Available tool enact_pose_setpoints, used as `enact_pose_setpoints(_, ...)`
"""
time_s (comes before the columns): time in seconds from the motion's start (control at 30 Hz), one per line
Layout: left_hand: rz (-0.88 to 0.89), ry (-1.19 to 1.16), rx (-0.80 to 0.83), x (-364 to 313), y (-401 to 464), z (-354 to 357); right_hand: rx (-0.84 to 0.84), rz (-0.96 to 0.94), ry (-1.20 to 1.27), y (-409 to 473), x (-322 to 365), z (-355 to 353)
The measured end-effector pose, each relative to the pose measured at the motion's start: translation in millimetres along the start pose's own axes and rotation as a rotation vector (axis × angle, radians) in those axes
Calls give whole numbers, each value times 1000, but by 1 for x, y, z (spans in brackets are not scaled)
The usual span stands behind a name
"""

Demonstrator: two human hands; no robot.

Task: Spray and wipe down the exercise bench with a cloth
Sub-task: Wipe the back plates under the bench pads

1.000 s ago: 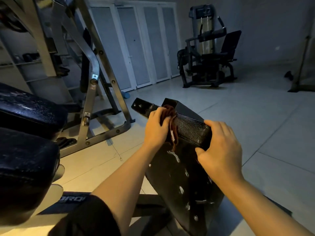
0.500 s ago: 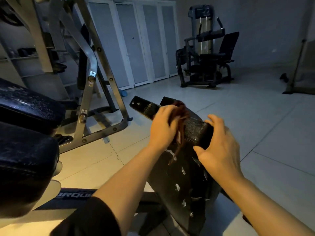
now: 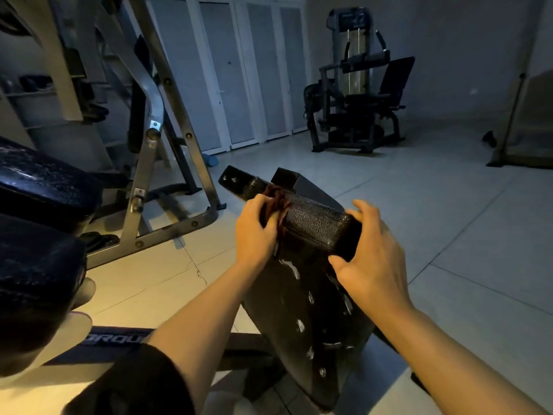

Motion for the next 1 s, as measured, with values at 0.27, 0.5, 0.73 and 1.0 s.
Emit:
enact_pose_setpoints(0.27,539,-24,224,-42,-48,5,-128,-62,-1,1,-4,5)
enact_pose_setpoints(0.5,-49,-33,127,0,23,6,-149,-129,-49,1,-6,8)
enact_pose_setpoints(0.73,511,-56,203,-57,-59,2,-166,-168,33,2,-7,7)
enact_pose_setpoints(1.0,-15,-46,162,-16,23,9,-96,-85,-57,2,-6,5)
Point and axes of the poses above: each hand's wrist, its own y-axis towards the middle knuckle, its own z-axis out of the palm, x = y × z, the point moved 2 cm from there along y, towards the middle knuckle, and after that the axes turned 6 degrees about y, right-handed, at the moved point
